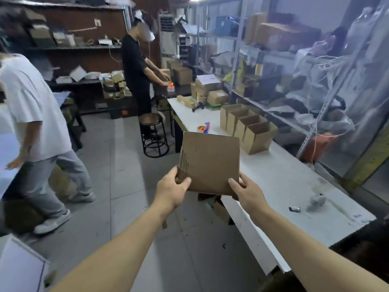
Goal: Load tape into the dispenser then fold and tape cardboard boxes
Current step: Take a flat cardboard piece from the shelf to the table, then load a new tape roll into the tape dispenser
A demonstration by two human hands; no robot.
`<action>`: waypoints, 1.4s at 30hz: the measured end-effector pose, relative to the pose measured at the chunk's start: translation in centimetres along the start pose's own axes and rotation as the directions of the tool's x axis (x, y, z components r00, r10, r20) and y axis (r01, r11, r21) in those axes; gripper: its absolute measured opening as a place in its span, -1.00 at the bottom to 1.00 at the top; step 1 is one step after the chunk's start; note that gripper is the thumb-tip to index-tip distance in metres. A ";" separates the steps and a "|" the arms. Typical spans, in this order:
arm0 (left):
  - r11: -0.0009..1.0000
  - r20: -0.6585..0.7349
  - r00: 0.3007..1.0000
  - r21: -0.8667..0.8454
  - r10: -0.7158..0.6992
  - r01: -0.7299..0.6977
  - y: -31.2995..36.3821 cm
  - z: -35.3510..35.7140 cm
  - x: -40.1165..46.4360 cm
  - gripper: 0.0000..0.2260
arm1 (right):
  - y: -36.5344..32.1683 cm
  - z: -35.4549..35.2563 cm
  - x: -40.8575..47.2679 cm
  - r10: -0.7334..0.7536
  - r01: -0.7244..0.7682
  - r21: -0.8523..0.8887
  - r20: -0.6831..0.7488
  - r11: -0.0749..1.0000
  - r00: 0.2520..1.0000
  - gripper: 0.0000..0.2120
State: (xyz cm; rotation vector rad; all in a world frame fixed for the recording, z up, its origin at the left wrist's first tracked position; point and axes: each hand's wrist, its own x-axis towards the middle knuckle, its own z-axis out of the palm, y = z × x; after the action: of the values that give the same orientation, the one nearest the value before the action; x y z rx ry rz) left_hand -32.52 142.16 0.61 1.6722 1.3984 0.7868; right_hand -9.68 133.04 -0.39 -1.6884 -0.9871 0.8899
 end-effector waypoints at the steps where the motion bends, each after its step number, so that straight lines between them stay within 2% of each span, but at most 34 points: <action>1: 1.000 0.020 1.000 0.010 -0.003 0.003 0.0 -0.4 2.1 -0.52 | -0.5 0.7 1.5 0.014 -0.014 0.003 -0.019 1.000 1.000 -0.65; 4: 1.000 0.071 0.997 -0.002 -0.005 0.005 0.4 -0.9 7.6 -0.49 | -1.6 2.0 5.2 0.038 -0.037 0.012 -0.090 0.999 0.995 -0.62; 7: 0.999 0.150 0.988 0.020 0.034 -0.038 1.5 0.1 13.0 -0.56 | -2.0 2.2 8.8 0.076 -0.074 0.022 -0.173 0.997 0.982 -0.63; 10: 0.997 0.251 0.966 0.032 0.066 -0.076 3.1 2.5 18.7 -0.62 | -1.7 1.4 13.0 0.135 -0.125 0.053 -0.269 0.991 0.954 -0.60; 13: 0.990 0.351 0.930 0.053 0.105 -0.132 4.2 6.3 24.0 -0.52 | 0.1 -0.1 16.9 0.177 -0.153 0.094 -0.360 0.984 0.916 -0.58; 14: 0.986 0.384 0.915 0.059 0.121 -0.155 4.7 7.8 25.6 -0.55 | 0.8 -0.7 18.1 0.181 -0.150 0.108 -0.387 0.983 0.904 -0.59; 16: 0.978 0.457 0.876 0.058 0.151 -0.199 5.6 10.9 28.7 -0.72 | 2.3 -2.0 20.3 0.195 -0.149 0.138 -0.440 0.979 0.877 -0.62; 18: 0.972 0.531 0.830 0.049 0.171 -0.231 6.7 14.1 31.4 -0.77 | 3.9 -3.5 22.3 0.250 -0.183 0.180 -0.491 0.966 0.835 -0.61; 22: 0.953 0.648 0.739 0.067 0.185 -0.297 7.9 19.7 35.3 -0.70 | 6.4 -5.6 24.5 0.346 -0.241 0.254 -0.561 0.937 0.752 -0.66; 26: 0.957 0.740 0.657 0.068 0.142 -0.283 8.2 24.5 38.6 -0.62 | 8.6 -7.0 26.5 0.431 -0.306 0.304 -0.615 0.902 0.660 -0.69; 31: 0.958 0.846 0.521 0.050 0.110 -0.284 7.5 30.3 42.4 -0.62 | 11.7 -7.6 28.8 0.541 -0.372 0.394 -0.637 0.840 0.549 -0.64; 33: 0.956 0.876 0.472 0.047 0.099 -0.289 6.7 32.5 43.9 -0.64 | 13.2 -7.6 29.8 0.573 -0.378 0.431 -0.648 0.819 0.502 -0.63; 36: 0.956 0.916 0.396 0.058 0.064 -0.288 5.3 35.3 46.0 -0.68 | 14.3 -6.7 31.1 0.627 -0.407 0.483 -0.666 0.775 0.404 -0.75; 38: 0.960 0.936 0.350 0.073 0.028 -0.272 4.5 36.9 47.2 -0.71 | 14.7 -6.1 31.9 0.673 -0.427 0.529 -0.654 0.734 0.347 -0.72; 42: 0.962 0.953 0.302 0.096 -0.016 -0.254 3.5 39.0 48.9 -0.64 | 15.7 -5.7 33.4 0.719 -0.454 0.570 -0.630 0.684 0.293 -0.65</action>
State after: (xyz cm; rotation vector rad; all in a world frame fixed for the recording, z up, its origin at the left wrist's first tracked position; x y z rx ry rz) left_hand 12.06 182.64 -16.82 1.8926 0.4586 -0.4097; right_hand 12.35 157.76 -17.66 -1.9061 0.5015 0.4808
